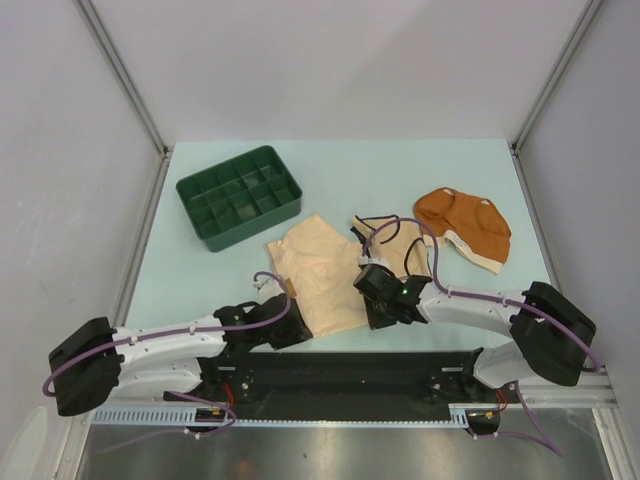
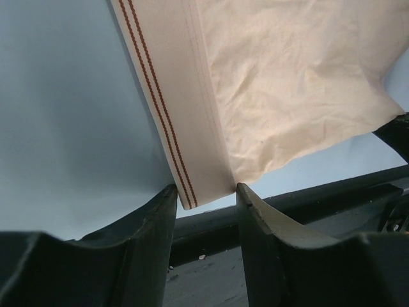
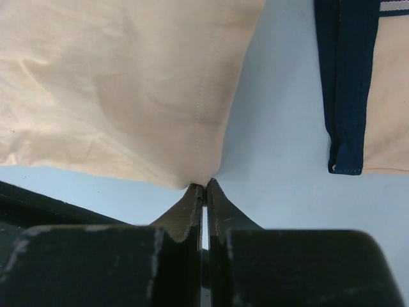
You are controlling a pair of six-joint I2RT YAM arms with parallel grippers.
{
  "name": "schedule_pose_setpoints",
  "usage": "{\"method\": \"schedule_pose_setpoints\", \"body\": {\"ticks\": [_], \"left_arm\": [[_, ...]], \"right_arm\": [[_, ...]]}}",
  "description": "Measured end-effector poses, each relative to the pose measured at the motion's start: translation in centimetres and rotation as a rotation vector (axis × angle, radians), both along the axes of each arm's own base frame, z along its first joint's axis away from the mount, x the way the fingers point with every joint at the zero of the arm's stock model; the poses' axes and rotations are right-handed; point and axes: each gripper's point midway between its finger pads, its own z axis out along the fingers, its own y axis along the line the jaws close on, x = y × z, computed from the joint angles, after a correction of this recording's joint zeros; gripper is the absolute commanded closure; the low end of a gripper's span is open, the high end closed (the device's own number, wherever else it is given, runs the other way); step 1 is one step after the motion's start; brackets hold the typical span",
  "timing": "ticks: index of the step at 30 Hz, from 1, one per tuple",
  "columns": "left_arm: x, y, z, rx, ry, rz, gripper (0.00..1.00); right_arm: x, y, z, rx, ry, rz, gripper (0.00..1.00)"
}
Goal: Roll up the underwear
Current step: Fold the underwear at the center of the board.
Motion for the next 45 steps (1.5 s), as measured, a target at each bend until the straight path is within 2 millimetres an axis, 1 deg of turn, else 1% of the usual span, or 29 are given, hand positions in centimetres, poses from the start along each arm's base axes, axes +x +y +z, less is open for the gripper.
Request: {"method": "schedule_pose_setpoints", "body": {"ticks": [1,4,5,7,8,10,15,18,21,27,30,33,36,39,42,45], "left_arm": [[0.0,-0.2,0.0,-0.003,0.004,0.0,0.54],[-0.1,-0.5,-0.1,-0.008,0.015,0.0,0.67],[-0.1,-0.6,-0.2,-0.01,0.021,0.005,0.75],[-0.2,-0.7,-0.4,-0.01,0.034,0.012,0.83],[-0.3,-0.7,-0.5,-0.008,0.042,0.016,0.91],[-0.4,-0.6,-0.6,-0.005,0.05,0.026,1.0],[-0.6,0.0,-0.6,0.009,0.056,0.033,1.0],[-1.0,1.2,-0.6,0.044,0.065,0.047,1.0],[-1.6,2.3,-0.5,0.065,0.08,0.052,1.0],[-2.7,3.4,-0.3,0.08,0.104,0.038,1.0],[-3.2,4.2,-0.4,0.11,0.121,0.026,1.0],[-3.4,4.5,0.5,0.118,0.12,0.021,1.0],[-3.0,4.2,1.9,0.087,0.092,0.019,1.0],[-2.7,4.0,2.5,0.076,0.073,0.024,0.99],[-2.3,4.4,2.8,0.093,0.055,0.039,0.99],[-1.4,4.8,3.1,0.097,0.034,0.06,1.0]], "right_arm": [[0.1,0.0,0.0,-0.001,-0.002,0.002,0.99],[0.2,-0.1,0.1,-0.002,-0.006,0.006,0.99],[0.2,-0.1,0.1,-0.002,-0.007,0.009,0.99],[0.2,-0.1,0.1,-0.003,-0.009,0.012,0.99],[0.2,-0.2,0.1,-0.004,-0.009,0.015,0.99],[0.2,-0.1,0.2,-0.002,-0.011,0.019,0.99],[0.1,0.0,0.5,0.007,-0.014,0.039,0.99],[-0.2,0.1,0.5,0.002,-0.013,0.058,1.0],[-1.0,0.2,0.3,-0.009,-0.005,0.087,1.0],[-2.8,0.8,0.7,-0.027,0.016,0.147,1.0],[-3.8,1.4,1.3,-0.028,0.024,0.171,1.0],[-4.3,2.2,2.2,-0.019,0.023,0.184,1.0],[-3.8,2.9,3.5,-0.009,0.001,0.176,1.0],[-2.8,3.6,4.6,0.001,-0.036,0.162,1.0],[-1.8,4.3,5.3,0.0,-0.066,0.149,1.0],[-0.7,4.9,5.3,-0.014,-0.085,0.133,1.0]]}}
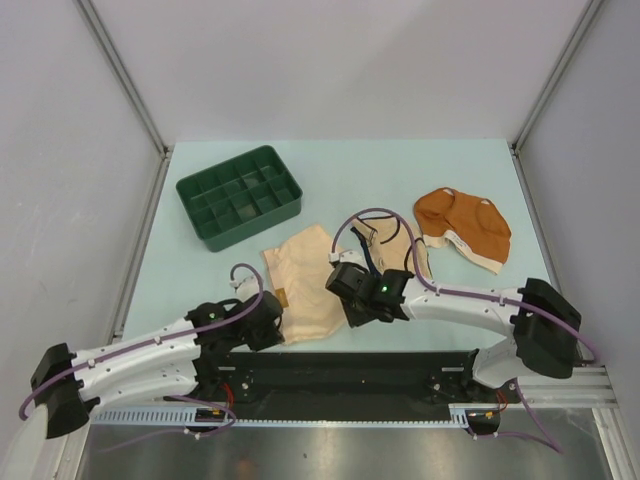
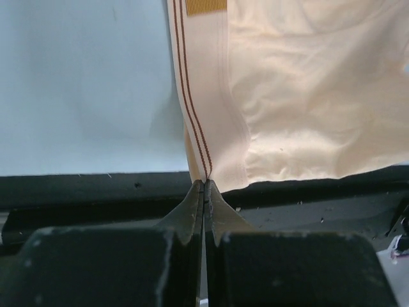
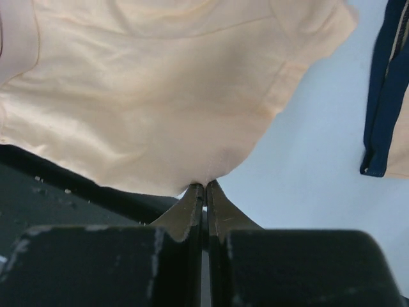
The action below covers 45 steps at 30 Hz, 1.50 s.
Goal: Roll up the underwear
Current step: Fold the underwear at the center of the board.
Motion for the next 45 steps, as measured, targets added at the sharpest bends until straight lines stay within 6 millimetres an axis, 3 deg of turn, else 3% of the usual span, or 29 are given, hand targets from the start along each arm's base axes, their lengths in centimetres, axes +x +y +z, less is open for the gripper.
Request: {"method": "schedule_pose_setpoints", "body": {"ticks": [8,20,28,37,45], "left_arm": [[4.1,0.9,1.2,-0.013,-0.085,0.057,0.99],[9.7,2.0,2.3,-0.01,-0.147,0.064,0.99],[13.1,3.7,1.6,0.007,-0.142,0.086,1.0],[18.1,4.0,3.3,0.001,-0.192,0.073,1.0],[20.8,5.7,3.0,0.008,-0.193,0.104,1.0]], "right_arm": [[4.3,0.3,0.0,-0.029,-0.043,-0.087,1.0],[11.6,3.6,1.6,-0.007,-0.132,-0.076,1.0],[15.7,3.7,0.9,-0.033,-0.151,-0.093,1.0],[19.8,4.1,1.6,-0.028,-0.192,-0.11,1.0],[23.1,4.8,1.8,-0.029,-0.224,-0.115,1.0]]}}
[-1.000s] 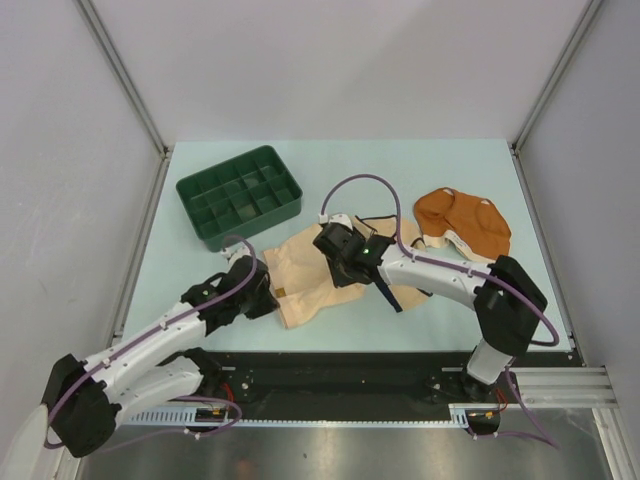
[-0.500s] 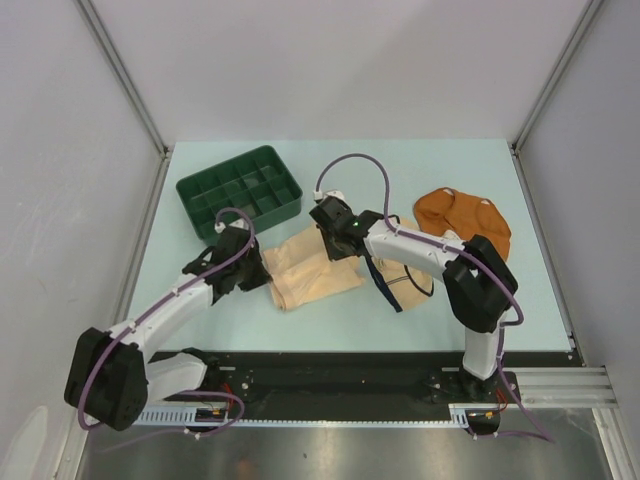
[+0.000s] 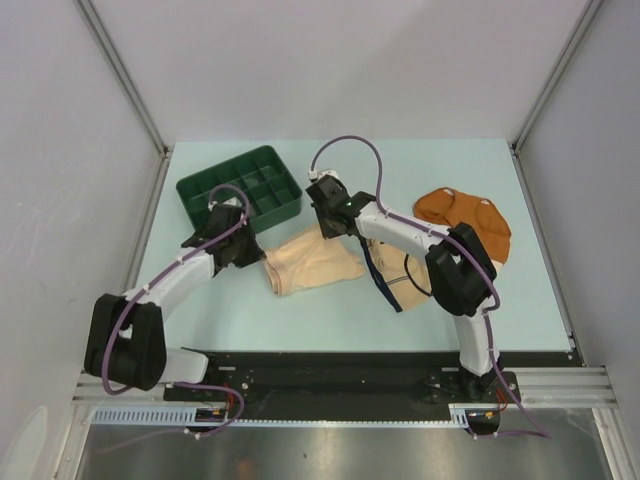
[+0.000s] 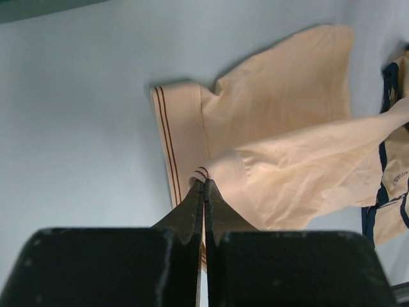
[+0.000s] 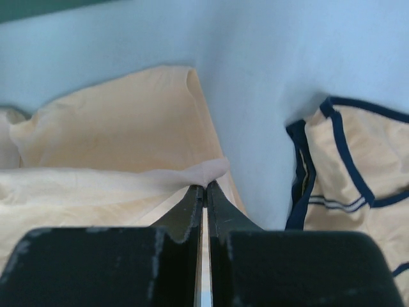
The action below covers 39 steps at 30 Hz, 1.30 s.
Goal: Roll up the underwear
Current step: Fold the underwear at the center of the board.
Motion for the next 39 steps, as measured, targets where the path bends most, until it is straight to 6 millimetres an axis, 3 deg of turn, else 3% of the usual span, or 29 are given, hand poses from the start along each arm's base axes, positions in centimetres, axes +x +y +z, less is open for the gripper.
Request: {"method": "schedule_pose_setpoints", "body": {"ticks": [9,19,20,23,24,27,28,31,35,39], "left_arm": [[1.5,1.3,-2.1,-0.002,0.039,0.016,1.0],[3.1,1.4,-4.3,-0.009,0.076,0.008,1.0],[3.2,1.4,-4.3,-0.009,0.074,0.008,0.96],[3.8,1.3,-3.9,-0.007,0.058,0.004,0.62],[4.0,1.3,-3.7,-0.006,0.049,0.0,0.43],[4.5,1.2,-3.1,-0.009,0.026,-0.004,0.23],[4.4,1.2,-2.5,-0.014,0.017,0.001,0.21],[4.5,1.2,-0.7,-0.023,-0.032,0.004,0.22],[3.9,1.0,3.6,-0.065,-0.164,0.007,0.25],[2.3,0.0,5.0,-0.11,-0.215,-0.01,0.29]], "right_arm": [[2.9,1.0,-0.9,-0.01,-0.017,0.007,1.0],[3.7,1.6,-2.7,-0.03,-0.005,0.016,1.0],[3.7,1.7,-2.8,-0.031,-0.005,0.017,1.0],[3.8,1.7,-3.0,-0.035,-0.003,0.017,1.0],[3.9,1.7,-3.0,-0.035,-0.003,0.017,0.98],[4.1,1.7,-3.2,-0.035,-0.003,0.015,0.82],[4.1,1.7,-3.2,-0.035,-0.003,0.014,0.69],[4.3,1.6,-3.1,-0.036,-0.003,0.015,0.44],[4.7,2.0,-2.3,-0.025,-0.015,0.024,0.31],[5.4,2.6,-0.5,-0.003,-0.042,0.032,0.3]]}}
